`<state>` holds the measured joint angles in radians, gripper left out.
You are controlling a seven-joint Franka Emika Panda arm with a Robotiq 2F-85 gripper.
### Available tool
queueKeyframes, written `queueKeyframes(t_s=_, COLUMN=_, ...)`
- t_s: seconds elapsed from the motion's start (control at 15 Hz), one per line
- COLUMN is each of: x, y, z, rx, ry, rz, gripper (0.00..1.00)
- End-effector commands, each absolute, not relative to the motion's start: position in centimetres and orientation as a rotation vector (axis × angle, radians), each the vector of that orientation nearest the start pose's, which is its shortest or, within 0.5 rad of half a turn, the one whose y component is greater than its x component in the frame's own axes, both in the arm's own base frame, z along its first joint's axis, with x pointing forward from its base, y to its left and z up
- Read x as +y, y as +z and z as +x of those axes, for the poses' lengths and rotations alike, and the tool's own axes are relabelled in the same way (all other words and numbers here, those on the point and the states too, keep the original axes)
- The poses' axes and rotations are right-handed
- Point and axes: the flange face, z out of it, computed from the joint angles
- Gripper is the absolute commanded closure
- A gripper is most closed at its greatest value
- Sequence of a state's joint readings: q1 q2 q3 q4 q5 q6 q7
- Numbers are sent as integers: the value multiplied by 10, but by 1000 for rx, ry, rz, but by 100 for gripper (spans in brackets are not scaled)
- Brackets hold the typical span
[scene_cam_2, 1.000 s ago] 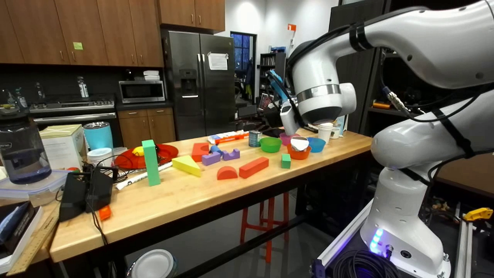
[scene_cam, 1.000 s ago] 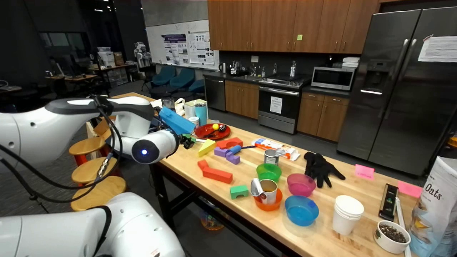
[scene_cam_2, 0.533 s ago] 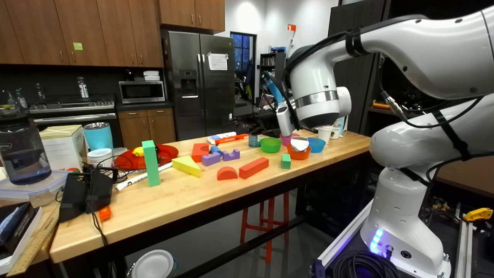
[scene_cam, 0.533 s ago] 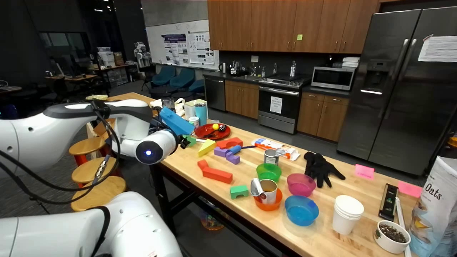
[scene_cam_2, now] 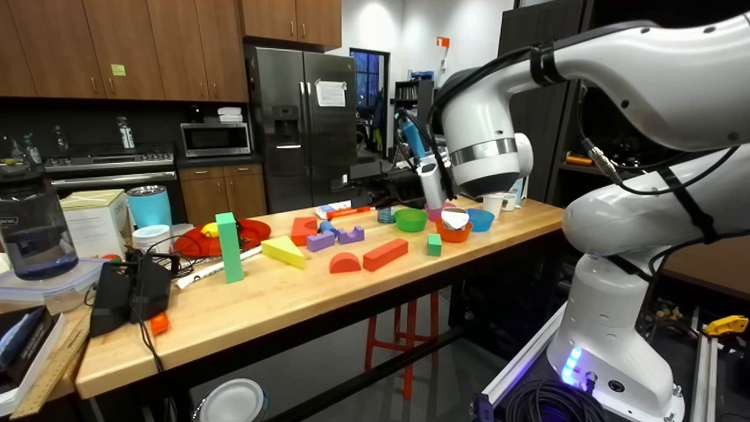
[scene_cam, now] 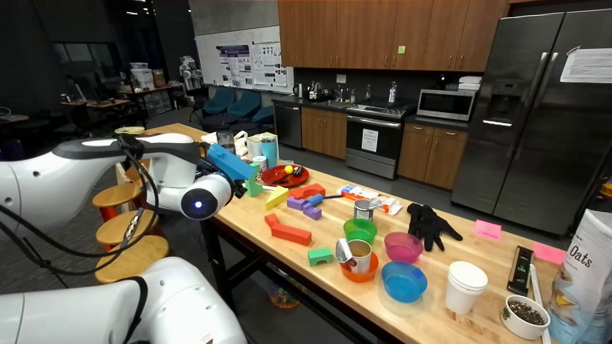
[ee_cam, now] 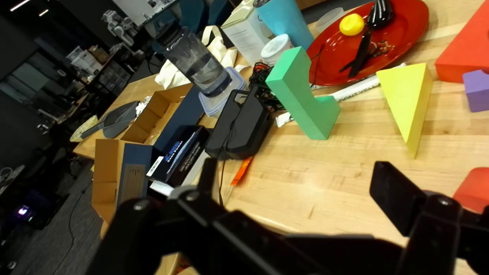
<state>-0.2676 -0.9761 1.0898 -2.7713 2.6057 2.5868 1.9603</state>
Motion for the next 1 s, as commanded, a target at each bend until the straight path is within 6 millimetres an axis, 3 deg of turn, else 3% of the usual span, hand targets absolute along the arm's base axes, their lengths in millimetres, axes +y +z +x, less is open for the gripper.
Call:
queueKeyframes(t_s=0.0, x=236, y=387, z=273, rx=1976, ry=1006, rz=-17, gripper=0)
queueKeyframes(t_s=0.27, x=248, y=386, z=271, rx=1970, ry=1078, rz=-68, gripper=0)
queueKeyframes(t_s=0.4, x=243, y=388, z=271, rx=1967, ry=1060, rz=-16, gripper=0)
queueKeyframes(t_s=0.67, x=209, y=418, z=268, rx=1866, ry=985, rz=158, gripper=0)
queueKeyframes(t_s=0.8, x=206, y=432, z=273, rx=1824, ry=970, rz=200, gripper=0)
queueKeyframes(t_s=0.87, x=213, y=415, z=276, rx=1884, ry=977, rz=142, gripper=0)
queueKeyframes(t_s=0.93, x=212, y=419, z=276, rx=1870, ry=972, rz=138, gripper=0)
